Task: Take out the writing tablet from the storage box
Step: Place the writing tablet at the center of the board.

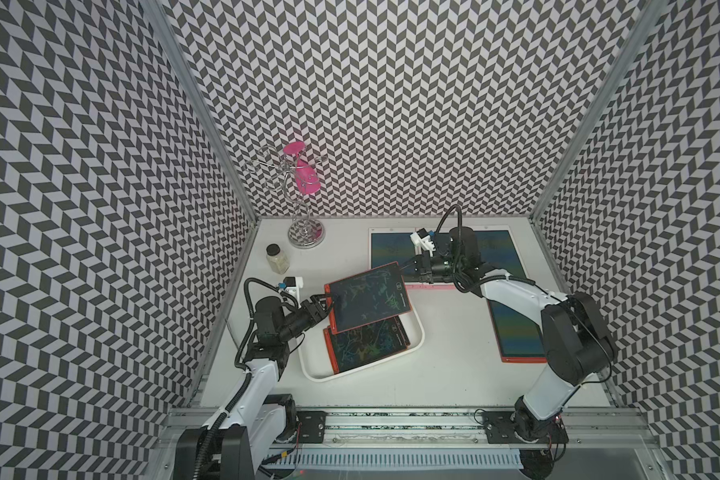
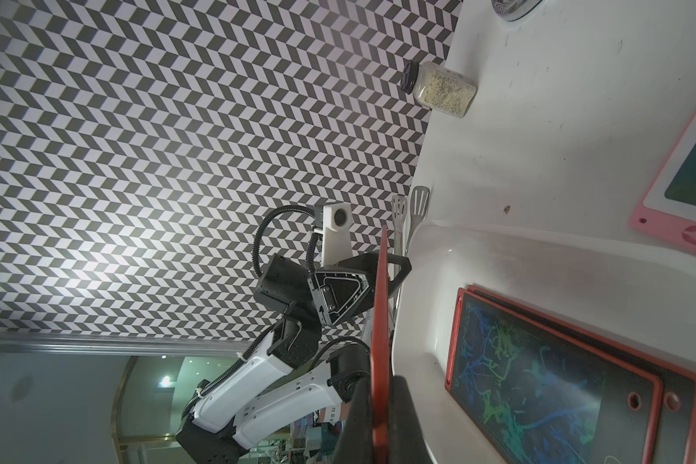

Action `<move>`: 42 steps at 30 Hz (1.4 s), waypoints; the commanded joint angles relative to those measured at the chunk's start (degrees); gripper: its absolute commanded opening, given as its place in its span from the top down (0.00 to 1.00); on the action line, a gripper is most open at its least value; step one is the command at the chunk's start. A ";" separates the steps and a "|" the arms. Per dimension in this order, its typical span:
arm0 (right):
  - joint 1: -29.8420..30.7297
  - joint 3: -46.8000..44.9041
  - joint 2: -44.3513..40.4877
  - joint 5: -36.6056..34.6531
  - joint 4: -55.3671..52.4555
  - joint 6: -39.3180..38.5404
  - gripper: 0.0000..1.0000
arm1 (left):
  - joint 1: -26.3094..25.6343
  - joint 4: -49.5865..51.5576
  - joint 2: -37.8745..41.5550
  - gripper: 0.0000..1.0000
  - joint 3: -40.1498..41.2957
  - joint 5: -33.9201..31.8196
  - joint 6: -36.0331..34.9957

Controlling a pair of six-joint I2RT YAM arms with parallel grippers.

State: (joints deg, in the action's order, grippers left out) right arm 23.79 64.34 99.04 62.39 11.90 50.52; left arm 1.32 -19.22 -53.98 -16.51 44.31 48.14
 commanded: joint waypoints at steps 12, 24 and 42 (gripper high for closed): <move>-0.15 1.56 5.35 2.80 11.16 6.16 1.00 | -1.67 -10.71 -2.13 0.56 1.04 4.41 4.62; -0.53 3.14 6.38 2.78 6.56 2.33 0.77 | -1.67 -11.78 -3.92 0.94 -0.09 5.39 4.94; -5.70 3.44 10.01 -1.81 -0.54 -4.88 0.53 | -1.50 -15.53 -6.76 1.00 -2.71 8.56 10.82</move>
State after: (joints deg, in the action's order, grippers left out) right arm 19.75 66.94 108.60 61.76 10.24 47.66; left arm -0.01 -32.88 -61.01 -16.84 51.96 56.88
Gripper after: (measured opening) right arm 0.468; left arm 0.064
